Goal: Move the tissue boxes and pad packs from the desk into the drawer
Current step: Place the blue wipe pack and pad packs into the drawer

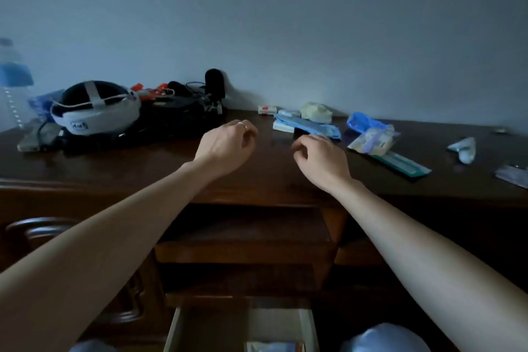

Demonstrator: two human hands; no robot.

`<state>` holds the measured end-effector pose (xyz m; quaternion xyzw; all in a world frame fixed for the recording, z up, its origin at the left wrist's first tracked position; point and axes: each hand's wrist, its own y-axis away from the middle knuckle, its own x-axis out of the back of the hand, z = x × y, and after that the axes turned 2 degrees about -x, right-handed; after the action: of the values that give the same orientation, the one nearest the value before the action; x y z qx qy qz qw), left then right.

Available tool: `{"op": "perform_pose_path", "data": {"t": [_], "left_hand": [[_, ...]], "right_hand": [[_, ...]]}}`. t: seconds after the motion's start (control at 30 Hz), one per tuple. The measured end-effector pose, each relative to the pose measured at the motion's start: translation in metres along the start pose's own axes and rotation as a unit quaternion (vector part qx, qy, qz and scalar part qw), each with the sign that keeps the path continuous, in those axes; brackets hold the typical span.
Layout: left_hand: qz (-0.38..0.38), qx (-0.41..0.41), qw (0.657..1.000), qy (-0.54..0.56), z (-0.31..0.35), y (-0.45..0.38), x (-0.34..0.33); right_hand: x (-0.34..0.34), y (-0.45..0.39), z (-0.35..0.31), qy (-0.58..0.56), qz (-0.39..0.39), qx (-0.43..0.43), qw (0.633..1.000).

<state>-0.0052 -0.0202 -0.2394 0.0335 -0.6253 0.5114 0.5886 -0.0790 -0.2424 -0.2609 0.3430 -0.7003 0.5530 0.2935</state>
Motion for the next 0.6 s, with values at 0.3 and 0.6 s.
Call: {"op": "perform_pose_path", "data": {"t": [0.3, 0.6], "left_hand": [[-0.112, 0.038, 0.993, -0.020, -0.027, -0.078, -0.111], [0.013, -0.077, 0.988, -0.132, -0.031, -0.105, -0.135]], "right_hand": [[-0.084, -0.095, 0.085, 0.126, -0.210, -0.169, 0.954], [-0.090, -0.112, 0.086, 0.063, -0.044, 0.006, 0.997]]}}
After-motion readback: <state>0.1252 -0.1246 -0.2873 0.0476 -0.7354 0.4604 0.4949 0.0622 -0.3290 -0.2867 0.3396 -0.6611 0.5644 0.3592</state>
